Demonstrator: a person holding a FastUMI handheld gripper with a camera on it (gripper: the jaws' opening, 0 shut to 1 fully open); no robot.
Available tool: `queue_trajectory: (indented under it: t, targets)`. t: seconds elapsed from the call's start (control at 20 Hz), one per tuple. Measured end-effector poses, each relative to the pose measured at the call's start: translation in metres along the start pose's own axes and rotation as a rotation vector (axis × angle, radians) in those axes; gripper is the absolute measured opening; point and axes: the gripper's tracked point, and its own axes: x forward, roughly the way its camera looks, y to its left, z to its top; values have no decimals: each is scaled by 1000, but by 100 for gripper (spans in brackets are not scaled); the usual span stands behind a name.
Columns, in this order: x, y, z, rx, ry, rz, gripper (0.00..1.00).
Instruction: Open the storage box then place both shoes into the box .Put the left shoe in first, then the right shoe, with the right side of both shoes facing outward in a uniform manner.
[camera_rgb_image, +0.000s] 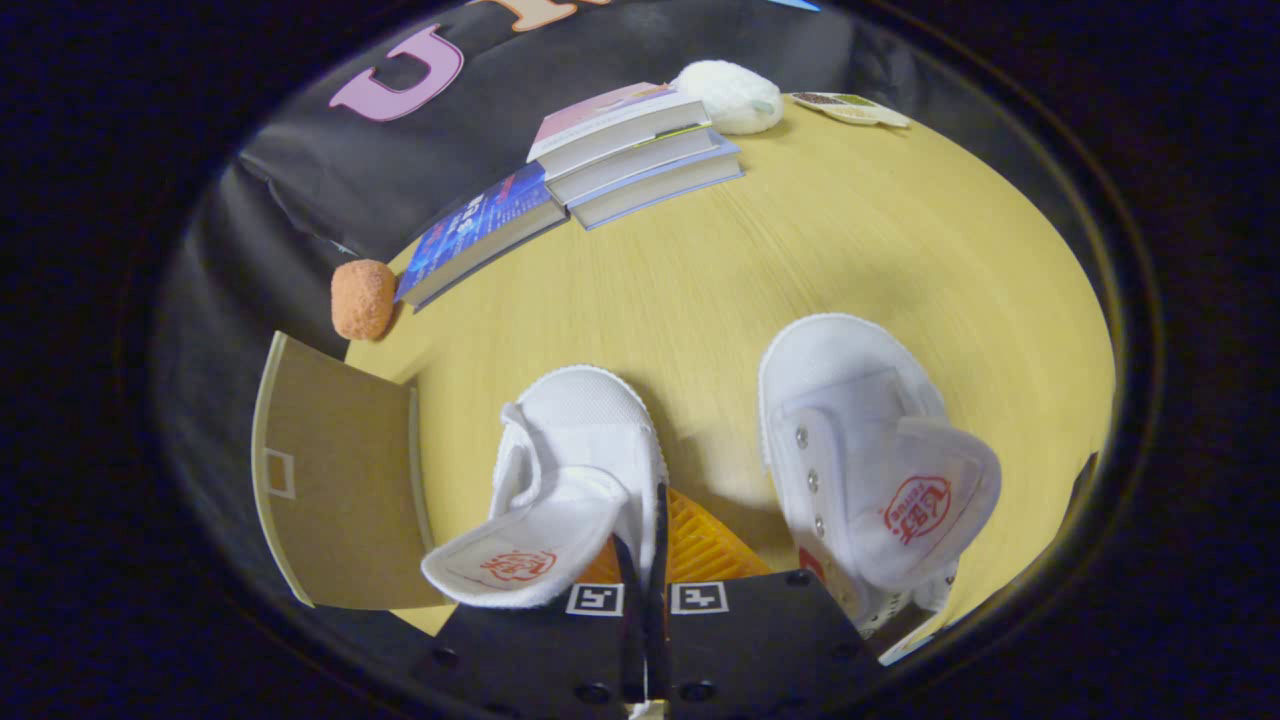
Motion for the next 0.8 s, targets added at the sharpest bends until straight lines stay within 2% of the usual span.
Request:
queue_trajectory:
  t: [0.2,0.35,0.6,0.8]
  targets:
    - [-29,24,2,122,20,118,4]
    - [-61,46,9,163,9,211,3]
    - [-123,97,19,190,2,360,3]
    - [-162,152,35,153,-28,456,3]
